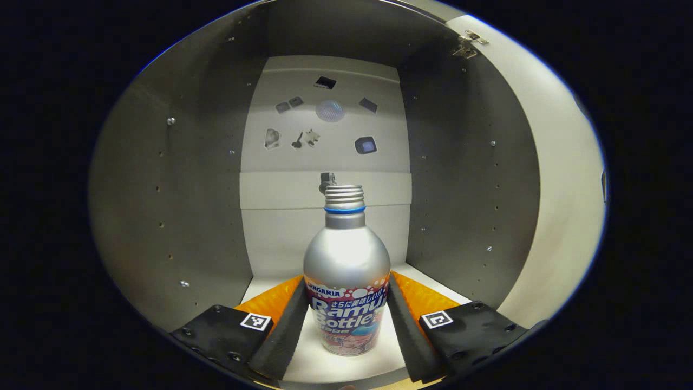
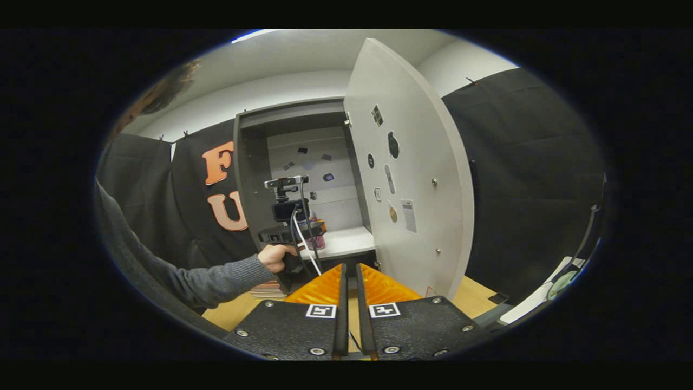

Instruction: Open the cabinet door with the right hand, grasp the bottle in the cabinet with the left hand and place it on the coaster, then close the cabinet door with the right hand.

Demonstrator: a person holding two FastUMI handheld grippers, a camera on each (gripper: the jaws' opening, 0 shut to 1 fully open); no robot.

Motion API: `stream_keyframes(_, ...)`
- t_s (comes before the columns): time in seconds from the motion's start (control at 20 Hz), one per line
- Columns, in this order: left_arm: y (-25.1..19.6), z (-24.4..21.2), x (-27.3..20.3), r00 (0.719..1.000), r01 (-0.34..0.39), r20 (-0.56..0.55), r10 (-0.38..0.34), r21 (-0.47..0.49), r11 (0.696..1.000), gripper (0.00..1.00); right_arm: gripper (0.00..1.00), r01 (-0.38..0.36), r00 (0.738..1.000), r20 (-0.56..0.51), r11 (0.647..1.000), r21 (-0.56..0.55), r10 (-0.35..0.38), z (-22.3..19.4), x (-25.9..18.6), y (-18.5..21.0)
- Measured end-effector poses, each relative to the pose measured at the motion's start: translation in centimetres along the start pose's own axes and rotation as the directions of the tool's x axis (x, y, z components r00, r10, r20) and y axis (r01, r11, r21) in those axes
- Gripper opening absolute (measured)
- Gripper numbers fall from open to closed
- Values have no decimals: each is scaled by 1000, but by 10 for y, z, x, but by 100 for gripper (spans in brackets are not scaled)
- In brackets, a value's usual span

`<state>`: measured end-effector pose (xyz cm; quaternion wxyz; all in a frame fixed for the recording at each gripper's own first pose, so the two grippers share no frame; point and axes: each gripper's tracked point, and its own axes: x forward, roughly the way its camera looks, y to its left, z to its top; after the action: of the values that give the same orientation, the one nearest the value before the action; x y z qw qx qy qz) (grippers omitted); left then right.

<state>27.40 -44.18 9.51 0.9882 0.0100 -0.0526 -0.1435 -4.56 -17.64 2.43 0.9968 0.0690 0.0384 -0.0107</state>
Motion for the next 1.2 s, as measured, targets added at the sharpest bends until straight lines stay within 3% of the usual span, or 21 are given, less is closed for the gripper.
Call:
stream_keyframes(0.05, 1, 6, -13, 1000, 0, 16, 0, 1, 1000, 86, 0, -6, 1000, -3, 1000, 6, 6, -2, -4, 0)
stream_keyframes(0.1, 2, 11, -28, 1000, 0, 28, -1, 3, 1000, 86, 8, -13, 1000, -6, 1000, 12, 13, -3, -8, 0)
stream_keyframes(0.15, 5, 14, -45, 999, -3, 38, 3, 3, 1000, 86, 0, -21, 1000, -10, 1000, 16, 21, -6, -13, 1)
stream_keyframes(0.2, 8, 14, -62, 999, -7, 44, 7, 6, 1000, 86, 10, -28, 999, -17, 999, 19, 29, -9, -18, 1)
stream_keyframes(0.25, 12, 12, -81, 999, -14, 47, 13, 14, 1000, 86, 11, -36, 999, -26, 999, 22, 37, -13, -22, 1)
stream_keyframes(0.3, 17, 8, -101, 998, -25, 51, 24, 27, 999, 84, 0, -48, 998, -34, 999, 25, 49, -17, -27, 1)
stream_keyframes(0.35, 22, 3, -120, 998, -38, 58, 36, 40, 998, 84, 11, -62, 997, -40, 998, 28, 63, -21, -33, 3)
stream_keyframes(0.45, 31, -14, -158, 996, -65, 61, 62, 61, 996, 86, 11, -85, 994, -65, 995, 45, 87, -34, -41, 4)
stream_keyframes(0.85, 79, -161, -274, 982, -160, -81, 168, 93, 983, 86, 11, -136, 963, -224, 988, 77, 150, -97, -72, 6)
stream_keyframes(1.2, 119, -284, -319, 942, -248, -208, 263, 95, 964, 86, 11, -131, 921, -356, 987, 90, 155, -150, -70, -1)
